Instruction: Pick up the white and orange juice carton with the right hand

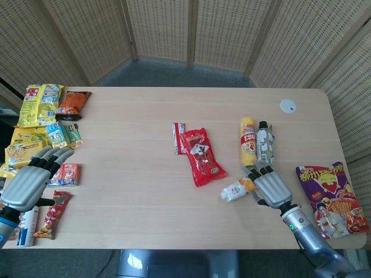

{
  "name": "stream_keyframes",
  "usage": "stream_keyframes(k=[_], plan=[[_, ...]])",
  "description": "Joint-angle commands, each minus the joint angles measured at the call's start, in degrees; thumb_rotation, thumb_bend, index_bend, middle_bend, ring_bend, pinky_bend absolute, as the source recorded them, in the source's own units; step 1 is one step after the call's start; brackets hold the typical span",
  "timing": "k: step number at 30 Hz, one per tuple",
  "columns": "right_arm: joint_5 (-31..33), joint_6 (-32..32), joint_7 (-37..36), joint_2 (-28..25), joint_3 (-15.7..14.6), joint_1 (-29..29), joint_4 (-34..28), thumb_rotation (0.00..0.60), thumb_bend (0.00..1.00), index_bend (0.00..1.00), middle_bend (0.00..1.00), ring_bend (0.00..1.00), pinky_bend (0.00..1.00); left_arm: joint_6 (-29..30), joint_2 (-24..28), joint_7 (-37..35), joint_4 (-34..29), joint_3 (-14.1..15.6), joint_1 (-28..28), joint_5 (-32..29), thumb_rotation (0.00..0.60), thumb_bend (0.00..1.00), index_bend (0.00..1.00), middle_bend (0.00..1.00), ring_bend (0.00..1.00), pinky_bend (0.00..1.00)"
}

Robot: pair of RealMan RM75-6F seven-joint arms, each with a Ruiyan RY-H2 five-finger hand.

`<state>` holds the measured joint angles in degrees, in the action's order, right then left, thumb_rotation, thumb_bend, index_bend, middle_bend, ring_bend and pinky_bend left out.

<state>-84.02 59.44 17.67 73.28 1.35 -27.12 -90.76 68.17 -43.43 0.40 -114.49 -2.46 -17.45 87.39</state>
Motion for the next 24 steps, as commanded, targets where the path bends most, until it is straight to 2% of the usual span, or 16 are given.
stream_keyframes(k=[1, 8, 16, 20, 24], plan=[[-0.62, -0.61, -0.15, 1.75, -0.54, -0.5, 1.76, 0.524, 0.51, 0.0, 0.21, 0.0, 0.06, 0.3, 0.18, -0.38, -0.07, 0.08, 0.11, 0.23, 0.6, 0.22, 0.0, 0.0, 0.0, 0.0], [-1.97, -2.7, -1.35, 4.46, -1.68, -1.79, 5.14, 0.491, 0.51, 0.0, 0.12, 0.0, 0.0, 0.9, 0.9, -1.08, -0.44, 0.35, 0.43, 0.63, 0.6, 0.22, 0.0, 0.0, 0.0, 0.0], [-2.87, -5.42, -3.04, 6.23, -2.65, -3.42, 8.86, 0.481, 0.51, 0.0, 0.04, 0.0, 0.0, 1.18, 1.55, -1.76, -0.9, 0.51, 0.42, 1.39, 0.6, 0.22, 0.0, 0.0, 0.0, 0.0], [-4.11, -5.72, -4.69, 6.95, -2.99, -4.2, 11.12, 0.479, 0.65, 0.0, 0.0, 0.0, 0.0, 1.51, 1.85, -1.94, -1.25, 0.49, 0.51, 1.46, 0.6, 0.22, 0.0, 0.0, 0.0, 0.0], [-4.94, -5.5, -5.44, 7.32, -3.24, -4.58, 12.36, 0.518, 0.73, 0.0, 0.0, 0.0, 0.0, 1.69, 2.14, -2.15, -1.48, 0.43, 0.51, 1.49, 0.6, 0.22, 0.0, 0.0, 0.0, 0.0]])
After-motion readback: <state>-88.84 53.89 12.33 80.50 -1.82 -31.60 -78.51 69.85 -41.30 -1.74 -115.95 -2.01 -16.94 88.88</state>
